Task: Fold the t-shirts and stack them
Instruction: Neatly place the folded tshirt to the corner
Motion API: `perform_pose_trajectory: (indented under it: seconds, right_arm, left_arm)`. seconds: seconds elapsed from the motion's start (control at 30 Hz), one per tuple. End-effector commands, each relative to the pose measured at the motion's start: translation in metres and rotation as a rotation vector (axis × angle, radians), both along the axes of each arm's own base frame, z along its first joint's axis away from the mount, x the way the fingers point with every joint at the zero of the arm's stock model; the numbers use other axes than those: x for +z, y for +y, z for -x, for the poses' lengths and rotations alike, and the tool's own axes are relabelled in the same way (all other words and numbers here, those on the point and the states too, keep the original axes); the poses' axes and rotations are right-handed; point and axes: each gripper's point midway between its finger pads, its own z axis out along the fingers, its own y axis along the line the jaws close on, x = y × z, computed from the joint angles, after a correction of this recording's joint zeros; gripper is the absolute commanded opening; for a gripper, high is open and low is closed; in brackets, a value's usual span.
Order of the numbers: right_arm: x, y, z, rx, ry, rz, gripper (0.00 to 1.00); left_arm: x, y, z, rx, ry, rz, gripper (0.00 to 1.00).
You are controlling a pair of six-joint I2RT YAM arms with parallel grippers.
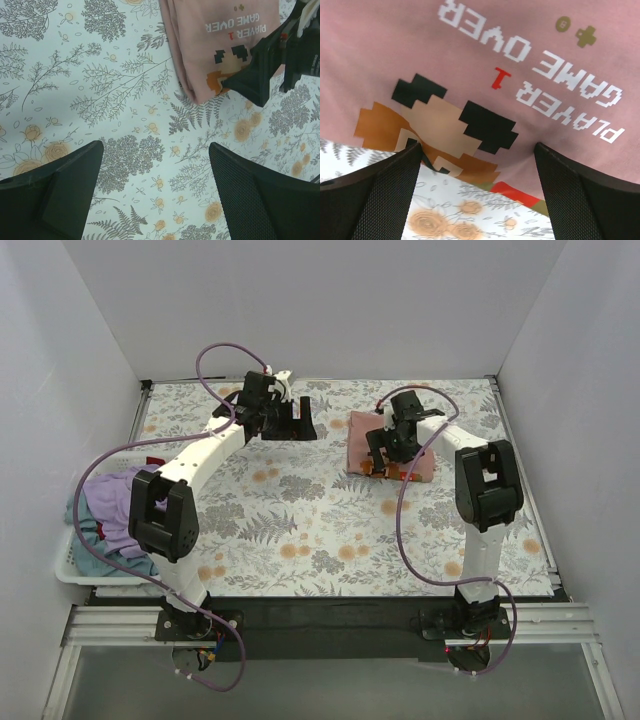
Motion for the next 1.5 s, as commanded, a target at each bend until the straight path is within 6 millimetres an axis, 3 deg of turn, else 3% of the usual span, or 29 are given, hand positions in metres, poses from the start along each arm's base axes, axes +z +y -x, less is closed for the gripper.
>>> perform_pose_trajectory:
  seconds: [0.0,0.1,0.13,0.2,0.23,0.33,0.43,0.53,0.8,0.87,0.9,1.0,1.07,1.17,1.3,1.47]
  right_arm:
    - [-0.02,-0.044,-0.014,0.019,0.017,0.074,0.98]
    - [-0.033,-0.09,-0.022,0.031,0.033,0.114,0.98]
    - [-0.038,-0.114,-0.025,0.006,0.043,0.124,0.98]
    - [-0.039,-0.141,-0.033,0.004,0.035,0.137,0.97]
    - [-0.04,-0.168,-0.036,-0.041,0.04,0.139,0.96]
    - [-0.047,-0.212,-0.043,-0.057,0.052,0.165,0.95]
    - [-0.048,-0.248,-0.051,-0.027,0.03,0.2,0.96]
    - [-0.043,-0.267,-0.06,0.048,0.004,0.233,0.96]
    - [-0.036,-0.273,-0.07,0.218,-0.035,0.277,0.96]
    - [-0.022,-0.271,-0.072,0.216,-0.063,0.27,0.96]
    - [-0.013,-0.266,-0.075,0.209,-0.086,0.249,0.96]
    - [0.038,-0.251,-0.084,0.14,-0.185,0.169,0.98]
    - [0.078,-0.236,-0.082,0.103,-0.245,0.088,0.98]
    - [0.114,-0.219,-0.071,0.092,-0.293,0.039,0.98]
    - [0.121,-0.202,-0.061,0.066,-0.286,-0.004,0.94]
    - [0.093,-0.183,-0.065,0.036,-0.212,-0.024,0.58]
  left_arm:
    - [0.031,0.003,0.011,-0.03,-0.049,0.021,0.86]
    - [0.027,0.005,0.011,-0.028,-0.035,0.01,0.86]
    - [0.027,0.007,0.01,-0.023,-0.034,0.006,0.86]
    - [0.029,0.01,0.009,-0.021,-0.038,0.003,0.86]
    - [0.028,0.011,0.009,-0.019,-0.037,0.0,0.86]
    - [0.026,0.015,0.005,-0.011,-0.042,-0.018,0.87]
    - [0.022,0.018,0.003,-0.005,-0.038,-0.03,0.87]
    - [0.018,0.019,0.003,-0.007,-0.029,-0.034,0.87]
    - [0.014,0.019,0.003,-0.002,-0.002,-0.035,0.87]
    - [0.018,0.02,0.002,0.003,-0.009,-0.038,0.87]
    - [0.02,0.022,0.002,0.011,-0.015,-0.042,0.87]
    - [0.024,0.023,0.004,0.015,-0.024,-0.041,0.87]
    - [0.025,0.024,0.007,0.016,-0.021,-0.036,0.87]
    - [0.029,0.024,0.01,0.015,-0.027,-0.028,0.87]
    - [0.031,0.022,0.012,0.017,-0.028,-0.008,0.87]
    - [0.038,0.021,0.012,0.019,-0.039,0.005,0.87]
